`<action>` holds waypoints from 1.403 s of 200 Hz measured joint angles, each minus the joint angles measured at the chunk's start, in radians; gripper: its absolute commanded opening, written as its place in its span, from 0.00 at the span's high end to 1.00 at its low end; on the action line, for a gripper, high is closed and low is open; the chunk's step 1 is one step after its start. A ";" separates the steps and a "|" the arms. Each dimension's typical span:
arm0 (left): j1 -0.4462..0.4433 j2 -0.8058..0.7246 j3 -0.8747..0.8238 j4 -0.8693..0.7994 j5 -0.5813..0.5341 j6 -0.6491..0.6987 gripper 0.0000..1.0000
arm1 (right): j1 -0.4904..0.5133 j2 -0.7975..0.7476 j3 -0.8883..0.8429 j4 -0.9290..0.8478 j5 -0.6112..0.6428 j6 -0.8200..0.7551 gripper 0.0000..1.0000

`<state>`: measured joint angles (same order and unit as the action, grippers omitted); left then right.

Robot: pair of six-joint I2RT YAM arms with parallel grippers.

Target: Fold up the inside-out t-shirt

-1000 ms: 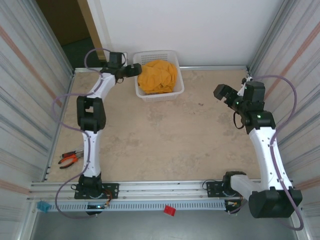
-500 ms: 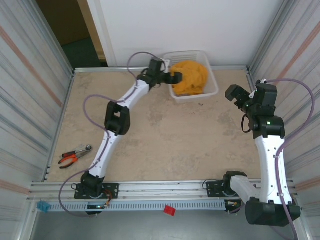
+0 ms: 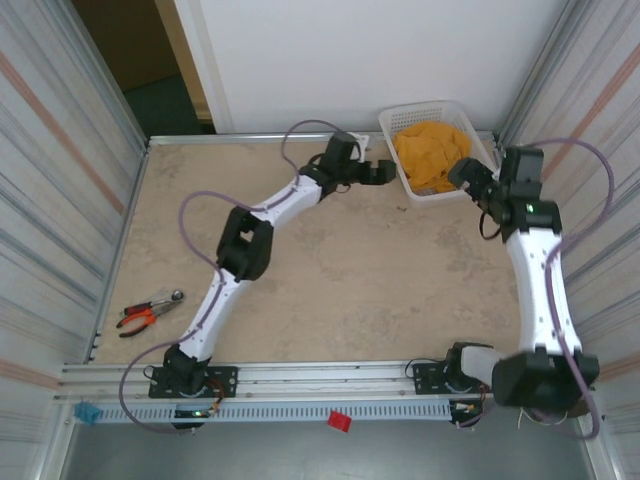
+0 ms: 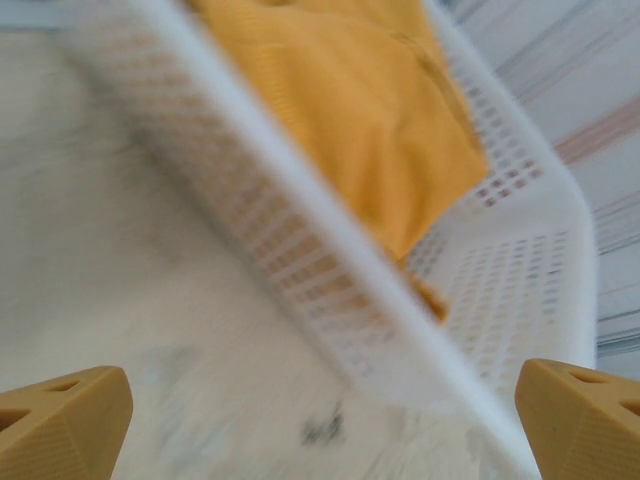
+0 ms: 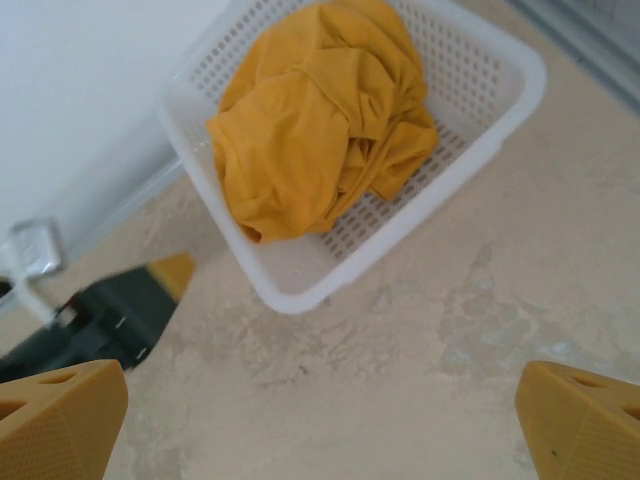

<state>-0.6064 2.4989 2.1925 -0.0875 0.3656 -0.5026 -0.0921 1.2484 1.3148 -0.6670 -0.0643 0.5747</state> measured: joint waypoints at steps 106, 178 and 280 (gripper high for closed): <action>0.030 -0.739 -0.664 0.026 -0.053 0.020 0.01 | 0.016 0.983 0.936 -0.187 0.017 0.075 0.07; 0.042 -0.795 -0.823 -0.013 -0.071 0.023 0.01 | 0.021 1.347 1.279 -0.307 0.055 0.179 0.17; 0.042 -0.818 -0.864 -0.011 -0.043 0.004 0.01 | -0.061 1.071 0.716 -0.140 0.175 0.276 1.00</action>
<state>-0.5640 1.6814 1.3289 -0.0990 0.3222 -0.4984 -0.1535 2.3196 2.0304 -0.8066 0.1108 0.8509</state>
